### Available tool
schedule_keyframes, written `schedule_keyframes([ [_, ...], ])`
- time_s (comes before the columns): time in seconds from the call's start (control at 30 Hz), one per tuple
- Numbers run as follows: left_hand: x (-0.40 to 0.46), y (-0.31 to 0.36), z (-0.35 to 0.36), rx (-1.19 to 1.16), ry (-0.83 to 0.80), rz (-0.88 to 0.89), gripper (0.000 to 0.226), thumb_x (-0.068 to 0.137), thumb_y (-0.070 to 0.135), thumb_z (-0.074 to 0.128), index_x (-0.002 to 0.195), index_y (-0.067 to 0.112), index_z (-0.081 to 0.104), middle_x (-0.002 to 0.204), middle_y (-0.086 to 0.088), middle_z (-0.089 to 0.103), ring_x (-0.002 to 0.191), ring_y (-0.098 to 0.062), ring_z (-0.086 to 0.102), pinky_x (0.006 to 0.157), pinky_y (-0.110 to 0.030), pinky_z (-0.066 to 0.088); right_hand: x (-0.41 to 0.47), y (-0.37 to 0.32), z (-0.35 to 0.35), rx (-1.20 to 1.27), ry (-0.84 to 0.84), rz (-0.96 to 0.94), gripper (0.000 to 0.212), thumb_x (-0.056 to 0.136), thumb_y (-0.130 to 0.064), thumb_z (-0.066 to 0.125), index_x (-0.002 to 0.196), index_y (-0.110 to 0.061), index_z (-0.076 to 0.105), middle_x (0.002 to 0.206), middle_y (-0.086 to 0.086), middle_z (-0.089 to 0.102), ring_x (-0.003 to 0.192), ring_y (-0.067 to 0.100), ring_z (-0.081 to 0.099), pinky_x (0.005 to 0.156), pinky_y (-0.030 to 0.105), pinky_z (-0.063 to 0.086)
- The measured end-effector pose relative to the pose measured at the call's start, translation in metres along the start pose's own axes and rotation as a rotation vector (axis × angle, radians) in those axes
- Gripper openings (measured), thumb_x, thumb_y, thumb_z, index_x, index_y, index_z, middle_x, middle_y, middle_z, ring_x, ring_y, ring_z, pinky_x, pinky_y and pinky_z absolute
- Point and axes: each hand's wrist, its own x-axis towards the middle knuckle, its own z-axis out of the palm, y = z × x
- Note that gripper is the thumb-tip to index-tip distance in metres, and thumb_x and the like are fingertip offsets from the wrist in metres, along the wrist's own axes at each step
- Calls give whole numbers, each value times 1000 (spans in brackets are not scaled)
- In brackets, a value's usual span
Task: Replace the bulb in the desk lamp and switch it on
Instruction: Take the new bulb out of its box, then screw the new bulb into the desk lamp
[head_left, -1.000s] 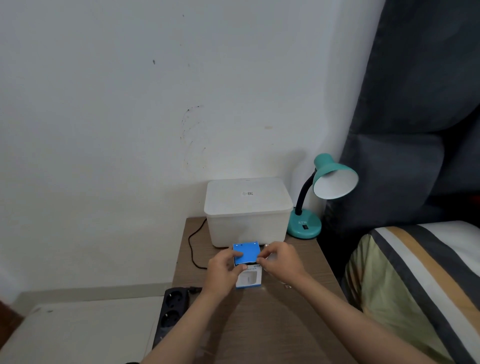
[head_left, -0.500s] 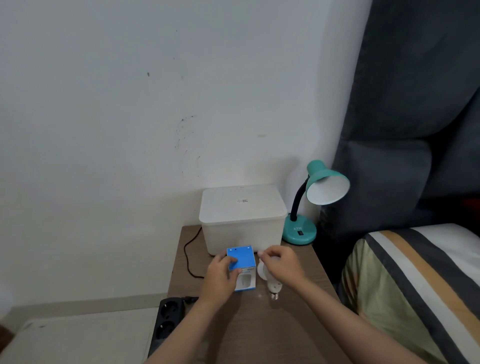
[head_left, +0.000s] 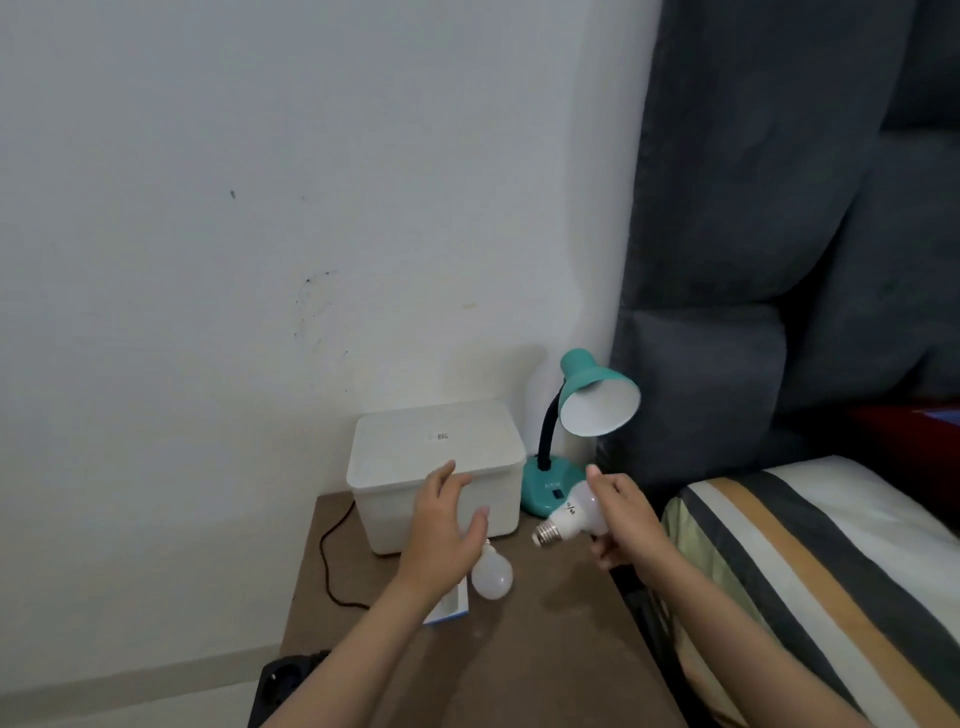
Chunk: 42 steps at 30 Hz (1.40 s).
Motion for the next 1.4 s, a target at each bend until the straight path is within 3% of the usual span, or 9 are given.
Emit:
schedule_keyframes([
  [0.07, 16, 19, 6, -12, 4, 63, 41, 87, 24, 60, 126, 18, 50, 141, 1, 36, 132, -12, 33, 103, -20, 27, 6, -4, -14, 26, 49, -47, 31, 95, -45, 45, 98, -16, 55, 76, 10, 60, 43, 16, 52, 38, 26, 44],
  [0.17, 43, 44, 19, -23, 8, 147, 40, 87, 23, 61, 126, 18, 51, 138, 2, 41, 129, -10, 36, 101, -17, 26, 11, -12, -28, 176, 106, -107, 23, 91, -30, 59, 105, -13, 55, 91, 10, 60, 64, 22, 61, 47, 29, 55],
  [0.3, 76, 65, 37, -31, -6, 231, 37, 85, 15, 61, 122, 13, 54, 128, -3, 48, 122, -15, 44, 99, -17, 31, 28, -10, -39, 171, 289, -257, 40, 78, -17, 75, 109, -22, 51, 101, 5, 57, 84, 17, 61, 73, 34, 56],
  [0.4, 97, 72, 52, -13, -24, 278, 34, 84, 11, 60, 118, 11, 56, 120, -4, 51, 114, -17, 49, 96, -19, 36, 46, -7, -38, 170, 376, -369, 47, 69, -23, 81, 101, -41, 51, 111, 4, 57, 96, 19, 62, 82, 37, 56],
  [0.5, 114, 74, 67, -25, -30, 302, 31, 82, 6, 59, 113, 10, 58, 111, -5, 53, 106, -18, 52, 94, -24, 41, 62, -6, -33, 116, 428, -471, 47, 68, -26, 83, 96, -47, 53, 115, 2, 58, 96, 16, 64, 81, 35, 56],
  [0.7, 130, 74, 89, -75, 9, 311, 25, 85, 4, 57, 108, 13, 62, 102, -1, 52, 91, -15, 54, 78, -23, 47, 90, 0, -19, 73, 448, -528, 51, 69, -22, 82, 111, -28, 53, 114, -3, 61, 104, 14, 62, 86, 40, 57],
  [0.97, 143, 68, 98, -104, 78, 356, 27, 82, -8, 53, 97, 12, 62, 94, 2, 49, 85, -17, 54, 71, -30, 53, 114, 5, -9, -100, 519, -665, 52, 71, -15, 81, 116, -16, 56, 115, -2, 43, 103, 17, 56, 85, 37, 56],
  [1.23, 144, 67, 100, -194, 50, 335, 30, 78, -15, 51, 93, 8, 64, 92, 0, 50, 83, -15, 56, 64, -22, 49, 121, 2, 5, -62, 645, -700, 46, 73, -14, 80, 112, -11, 58, 111, -2, 45, 98, 17, 57, 81, 19, 50],
  [1.4, 148, 65, 96, -239, 45, 313, 30, 78, -13, 51, 92, 10, 64, 93, -1, 51, 84, -14, 57, 65, -31, 53, 124, 4, 16, -10, 670, -650, 44, 73, -20, 80, 109, -10, 56, 107, 0, 49, 83, 22, 62, 67, 33, 58],
])
